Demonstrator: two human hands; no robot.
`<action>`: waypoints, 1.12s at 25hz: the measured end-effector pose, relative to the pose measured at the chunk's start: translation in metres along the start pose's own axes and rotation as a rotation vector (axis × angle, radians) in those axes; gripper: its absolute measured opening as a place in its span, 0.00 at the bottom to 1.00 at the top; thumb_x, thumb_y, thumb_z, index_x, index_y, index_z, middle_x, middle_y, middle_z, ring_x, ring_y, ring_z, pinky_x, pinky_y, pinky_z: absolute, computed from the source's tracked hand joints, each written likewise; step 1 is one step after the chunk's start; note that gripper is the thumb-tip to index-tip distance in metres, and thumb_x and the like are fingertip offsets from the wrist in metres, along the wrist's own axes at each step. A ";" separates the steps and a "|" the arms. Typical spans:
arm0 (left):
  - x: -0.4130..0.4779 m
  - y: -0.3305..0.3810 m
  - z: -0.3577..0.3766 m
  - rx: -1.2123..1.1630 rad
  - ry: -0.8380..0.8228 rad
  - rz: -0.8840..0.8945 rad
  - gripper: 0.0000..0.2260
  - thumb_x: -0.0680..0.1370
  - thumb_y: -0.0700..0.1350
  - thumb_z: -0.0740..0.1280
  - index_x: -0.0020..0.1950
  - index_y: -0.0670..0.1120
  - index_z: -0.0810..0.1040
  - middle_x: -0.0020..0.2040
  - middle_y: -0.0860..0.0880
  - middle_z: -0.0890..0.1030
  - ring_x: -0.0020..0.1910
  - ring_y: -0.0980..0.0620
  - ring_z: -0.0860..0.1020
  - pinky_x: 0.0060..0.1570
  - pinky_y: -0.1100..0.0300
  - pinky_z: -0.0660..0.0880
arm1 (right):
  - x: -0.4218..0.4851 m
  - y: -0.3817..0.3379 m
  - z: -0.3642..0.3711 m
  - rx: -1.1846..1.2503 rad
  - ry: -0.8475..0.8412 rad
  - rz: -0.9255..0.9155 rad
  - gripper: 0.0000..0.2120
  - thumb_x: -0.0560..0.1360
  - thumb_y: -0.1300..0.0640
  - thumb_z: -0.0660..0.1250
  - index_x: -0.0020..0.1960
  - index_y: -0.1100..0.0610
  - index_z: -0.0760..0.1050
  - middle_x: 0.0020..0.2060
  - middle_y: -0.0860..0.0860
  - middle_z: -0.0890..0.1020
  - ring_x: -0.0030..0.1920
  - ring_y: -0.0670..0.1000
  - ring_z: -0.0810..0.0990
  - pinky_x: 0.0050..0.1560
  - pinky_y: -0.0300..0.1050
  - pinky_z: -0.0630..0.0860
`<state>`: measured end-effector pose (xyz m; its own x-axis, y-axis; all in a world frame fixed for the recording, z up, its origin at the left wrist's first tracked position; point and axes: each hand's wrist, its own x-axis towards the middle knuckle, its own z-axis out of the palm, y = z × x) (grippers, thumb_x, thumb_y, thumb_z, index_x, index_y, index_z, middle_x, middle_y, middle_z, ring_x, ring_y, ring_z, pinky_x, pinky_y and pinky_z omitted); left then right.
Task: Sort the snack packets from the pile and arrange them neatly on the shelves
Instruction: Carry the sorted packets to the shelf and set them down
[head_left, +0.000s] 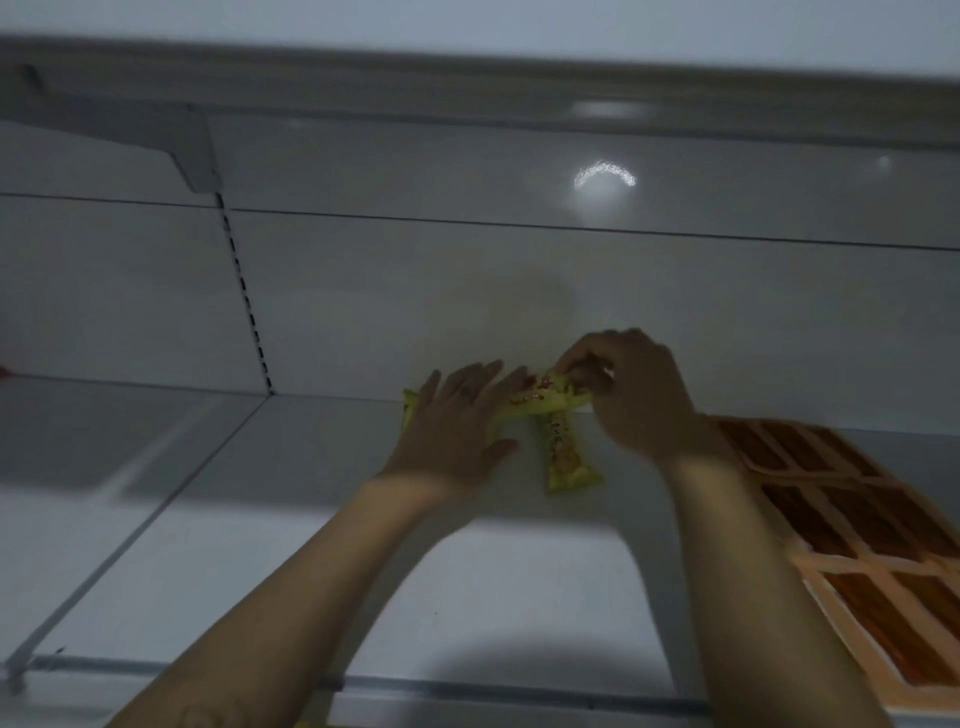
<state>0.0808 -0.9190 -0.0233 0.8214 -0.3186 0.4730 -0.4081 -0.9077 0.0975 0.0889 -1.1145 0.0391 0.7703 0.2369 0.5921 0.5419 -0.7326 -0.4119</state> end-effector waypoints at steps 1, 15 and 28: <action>0.006 0.009 -0.008 -0.029 -0.046 0.005 0.31 0.79 0.55 0.64 0.79 0.54 0.56 0.76 0.50 0.66 0.74 0.47 0.64 0.73 0.48 0.56 | 0.009 -0.002 -0.018 0.056 -0.096 -0.029 0.13 0.75 0.69 0.65 0.42 0.54 0.83 0.34 0.43 0.79 0.36 0.38 0.75 0.37 0.25 0.65; 0.033 0.056 0.034 0.194 -0.237 -0.351 0.23 0.79 0.62 0.55 0.64 0.47 0.71 0.59 0.44 0.80 0.58 0.42 0.76 0.59 0.49 0.68 | -0.054 0.070 0.065 0.044 -0.150 0.438 0.15 0.78 0.53 0.63 0.64 0.50 0.77 0.61 0.54 0.77 0.63 0.56 0.74 0.64 0.49 0.70; -0.008 0.037 0.039 0.124 -0.296 -0.220 0.22 0.79 0.63 0.56 0.73 0.62 0.67 0.73 0.56 0.68 0.76 0.49 0.55 0.73 0.41 0.47 | -0.060 0.064 0.075 0.056 -0.280 0.426 0.08 0.76 0.55 0.60 0.52 0.49 0.77 0.50 0.53 0.75 0.55 0.54 0.74 0.45 0.42 0.65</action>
<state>0.0747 -0.9604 -0.0574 0.9708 -0.1613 0.1775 -0.1731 -0.9835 0.0532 0.1028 -1.1279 -0.0745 0.9830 0.0924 0.1588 0.1719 -0.7681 -0.6169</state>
